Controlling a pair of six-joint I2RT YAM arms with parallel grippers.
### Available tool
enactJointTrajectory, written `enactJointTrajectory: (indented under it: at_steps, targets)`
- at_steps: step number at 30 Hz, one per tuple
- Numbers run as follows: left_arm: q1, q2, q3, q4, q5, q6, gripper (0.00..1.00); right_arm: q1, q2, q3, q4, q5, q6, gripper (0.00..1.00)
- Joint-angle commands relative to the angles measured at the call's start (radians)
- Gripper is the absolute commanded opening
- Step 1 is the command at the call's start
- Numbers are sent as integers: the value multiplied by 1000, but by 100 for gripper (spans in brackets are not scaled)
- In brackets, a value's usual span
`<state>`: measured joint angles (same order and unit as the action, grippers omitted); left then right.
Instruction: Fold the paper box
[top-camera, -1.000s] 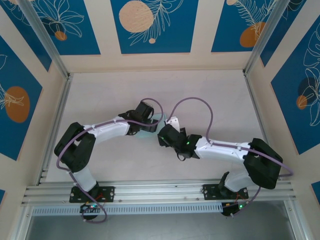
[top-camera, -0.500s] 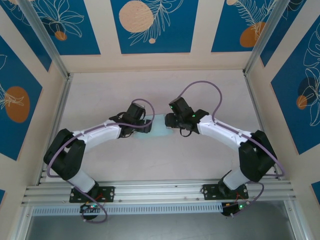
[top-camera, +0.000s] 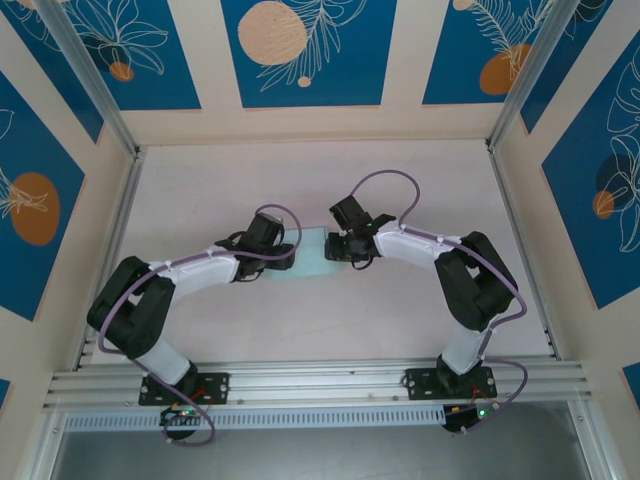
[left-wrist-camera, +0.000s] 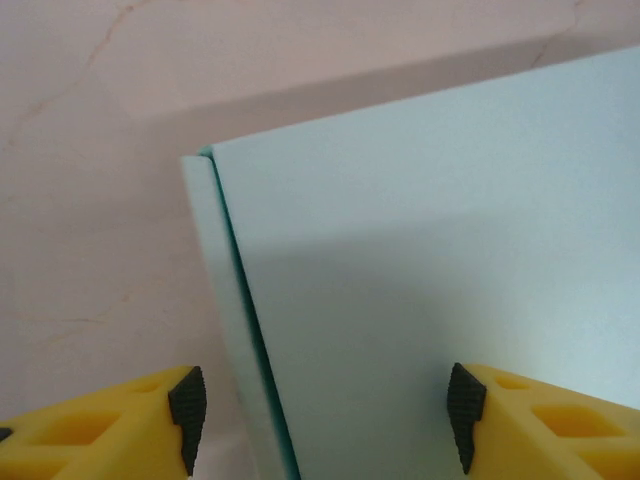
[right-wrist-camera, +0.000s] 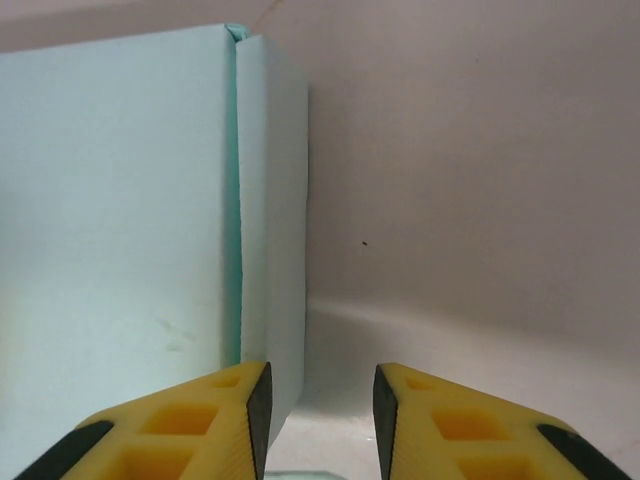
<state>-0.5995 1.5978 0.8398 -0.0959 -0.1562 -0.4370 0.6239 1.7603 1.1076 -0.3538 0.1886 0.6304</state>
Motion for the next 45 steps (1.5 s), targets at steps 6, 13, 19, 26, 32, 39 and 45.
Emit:
enactJointTrajectory:
  at_steps: [6, 13, 19, 26, 32, 39, 45]
  targets:
    - [28, 77, -77, 1, 47, -40, 54, -15, 61, -78, 78, -100, -15, 30]
    - [47, 44, -62, -6, 102, -39, 55, 42, -50, -67, 58, 19, -154, 34]
    - [72, -110, -46, -6, 196, -53, 64, 153, -150, -16, -13, 248, -301, 50]
    - [164, -298, -110, -9, 183, -159, 100, 341, -165, -29, 40, 471, -505, 59]
    - [273, -501, -247, -31, 30, -273, 100, 457, -138, -69, 148, 569, -651, 76]
    - [282, -753, -417, 31, -49, -315, 100, 499, -49, -43, 182, 621, -719, 78]
    - [282, -894, -442, -29, -127, -278, 100, 522, 44, -2, 194, 662, -759, 76]
